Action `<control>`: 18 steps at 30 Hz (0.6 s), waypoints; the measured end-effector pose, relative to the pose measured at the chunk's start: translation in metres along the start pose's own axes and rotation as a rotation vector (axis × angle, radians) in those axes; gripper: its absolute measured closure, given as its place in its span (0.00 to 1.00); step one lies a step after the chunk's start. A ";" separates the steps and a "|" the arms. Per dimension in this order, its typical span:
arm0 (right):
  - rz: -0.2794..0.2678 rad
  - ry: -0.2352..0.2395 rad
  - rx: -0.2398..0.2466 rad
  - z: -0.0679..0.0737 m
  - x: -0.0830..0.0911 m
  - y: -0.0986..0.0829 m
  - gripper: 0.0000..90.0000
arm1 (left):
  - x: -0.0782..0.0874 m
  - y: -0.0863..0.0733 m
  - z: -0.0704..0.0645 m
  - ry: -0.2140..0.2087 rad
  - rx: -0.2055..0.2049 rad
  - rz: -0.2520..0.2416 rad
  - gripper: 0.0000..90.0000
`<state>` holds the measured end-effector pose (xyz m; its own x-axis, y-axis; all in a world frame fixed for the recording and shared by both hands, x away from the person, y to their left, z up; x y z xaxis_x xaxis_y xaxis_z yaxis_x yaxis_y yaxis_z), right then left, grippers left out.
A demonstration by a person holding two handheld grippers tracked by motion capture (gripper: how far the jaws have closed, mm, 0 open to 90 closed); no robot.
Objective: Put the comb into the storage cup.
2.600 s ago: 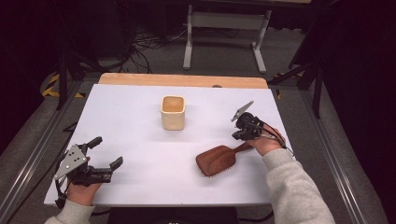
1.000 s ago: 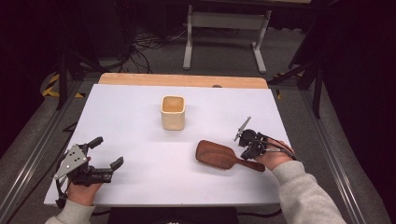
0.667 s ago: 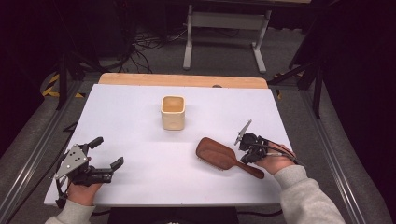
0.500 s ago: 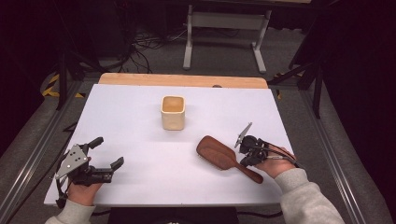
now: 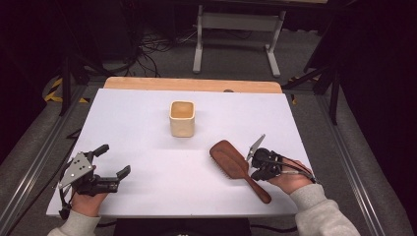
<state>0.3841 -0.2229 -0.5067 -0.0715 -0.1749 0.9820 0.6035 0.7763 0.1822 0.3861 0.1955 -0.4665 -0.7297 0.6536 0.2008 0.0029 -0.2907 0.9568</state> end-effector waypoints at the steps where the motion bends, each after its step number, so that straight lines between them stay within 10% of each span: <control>1: -0.007 -0.019 -0.002 0.000 0.001 0.000 1.00 | 0.000 0.000 0.000 0.000 0.001 0.000 0.00; 9: -0.100 -0.068 -0.011 -0.003 0.014 0.004 0.89 | 0.000 0.000 0.000 0.001 -0.001 0.001 0.00; 18: -0.179 -0.068 -0.090 0.002 0.017 0.008 0.25 | 0.000 0.000 -0.001 -0.001 0.001 0.001 0.00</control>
<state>0.3862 -0.2186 -0.4889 -0.2355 -0.2614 0.9361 0.6449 0.6785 0.3517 0.3856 0.1943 -0.4666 -0.7289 0.6541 0.2022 0.0041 -0.2911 0.9567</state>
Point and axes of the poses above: each handheld gripper's, and its own axes: x roughly backward along the jaws, y roughly out of its top, z roughly to its left, the point moved 10 cm from there along -x, roughly forward along the jaws, and after that the axes turned 12 degrees about -x, right-handed, at the moved point
